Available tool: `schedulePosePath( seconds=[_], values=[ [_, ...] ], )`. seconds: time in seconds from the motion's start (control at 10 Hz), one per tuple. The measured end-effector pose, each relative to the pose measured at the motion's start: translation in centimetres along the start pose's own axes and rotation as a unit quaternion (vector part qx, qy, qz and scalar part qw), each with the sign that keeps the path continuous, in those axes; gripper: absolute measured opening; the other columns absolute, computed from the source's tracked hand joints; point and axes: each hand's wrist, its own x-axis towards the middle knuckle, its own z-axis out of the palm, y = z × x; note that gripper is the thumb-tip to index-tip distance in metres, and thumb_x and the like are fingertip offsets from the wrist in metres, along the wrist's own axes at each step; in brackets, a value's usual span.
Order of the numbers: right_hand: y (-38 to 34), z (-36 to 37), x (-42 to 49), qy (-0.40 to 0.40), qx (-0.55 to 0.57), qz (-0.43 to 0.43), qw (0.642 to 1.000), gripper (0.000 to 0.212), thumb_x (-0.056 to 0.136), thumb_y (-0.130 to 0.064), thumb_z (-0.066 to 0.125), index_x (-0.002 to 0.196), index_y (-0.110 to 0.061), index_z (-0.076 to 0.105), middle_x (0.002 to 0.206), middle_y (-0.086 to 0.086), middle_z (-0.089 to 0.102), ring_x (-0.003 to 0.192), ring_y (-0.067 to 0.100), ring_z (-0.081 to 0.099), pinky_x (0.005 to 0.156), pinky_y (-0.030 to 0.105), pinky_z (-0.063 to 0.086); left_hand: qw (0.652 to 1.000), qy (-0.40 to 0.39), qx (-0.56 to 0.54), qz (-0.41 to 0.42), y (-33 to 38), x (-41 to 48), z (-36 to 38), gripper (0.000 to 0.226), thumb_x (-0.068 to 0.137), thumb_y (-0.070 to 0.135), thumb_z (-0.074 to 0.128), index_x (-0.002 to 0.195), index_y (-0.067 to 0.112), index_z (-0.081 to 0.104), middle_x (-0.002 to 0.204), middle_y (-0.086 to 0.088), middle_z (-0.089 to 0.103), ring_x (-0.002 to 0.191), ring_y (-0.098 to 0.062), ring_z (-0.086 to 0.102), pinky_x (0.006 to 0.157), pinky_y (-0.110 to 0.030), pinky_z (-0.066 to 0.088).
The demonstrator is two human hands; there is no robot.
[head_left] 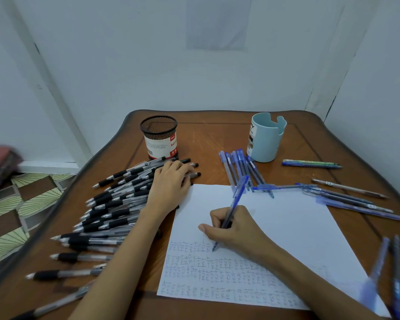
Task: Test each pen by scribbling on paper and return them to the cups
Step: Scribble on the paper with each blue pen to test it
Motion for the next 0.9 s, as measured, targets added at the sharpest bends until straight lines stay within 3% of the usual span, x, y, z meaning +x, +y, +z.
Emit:
schedulePosePath(
  seconds=[0.1,0.5,0.9],
  values=[
    [0.16,0.02,0.05,0.016,-0.005,-0.005,1.0,0.048,0.082,0.001,0.06,0.046,-0.016,0.034,0.044,-0.006,0.027,0.047,0.007,0.028,0.053,0.016,0.03,1.0,0.006,-0.004,0.002,0.07,-0.08,-0.02,0.028,0.098,0.021,0.042,0.123,0.022,0.055,0.122,0.001,0.053,0.12,-0.019,0.039,0.094,-0.032,0.028],
    [0.4,-0.04,0.27,0.022,0.017,-0.012,1.0,0.041,0.084,-0.002,0.063,0.05,-0.002,0.04,0.047,0.001,0.03,0.049,0.011,0.032,0.054,0.02,0.032,1.0,0.008,-0.002,0.003,-0.03,-0.04,0.11,0.028,0.098,0.021,0.042,0.123,0.021,0.056,0.121,0.0,0.055,0.119,-0.02,0.04,0.091,-0.033,0.03],
    [0.44,-0.11,0.28,0.036,0.0,-0.015,0.999,0.043,0.084,0.002,0.059,0.05,-0.006,0.033,0.048,-0.002,0.026,0.05,0.008,0.028,0.053,0.015,0.029,1.0,0.011,-0.005,0.004,0.03,-0.11,0.06,0.028,0.098,0.02,0.043,0.123,0.02,0.056,0.12,0.0,0.054,0.118,-0.02,0.04,0.09,-0.033,0.03]
  ],
)
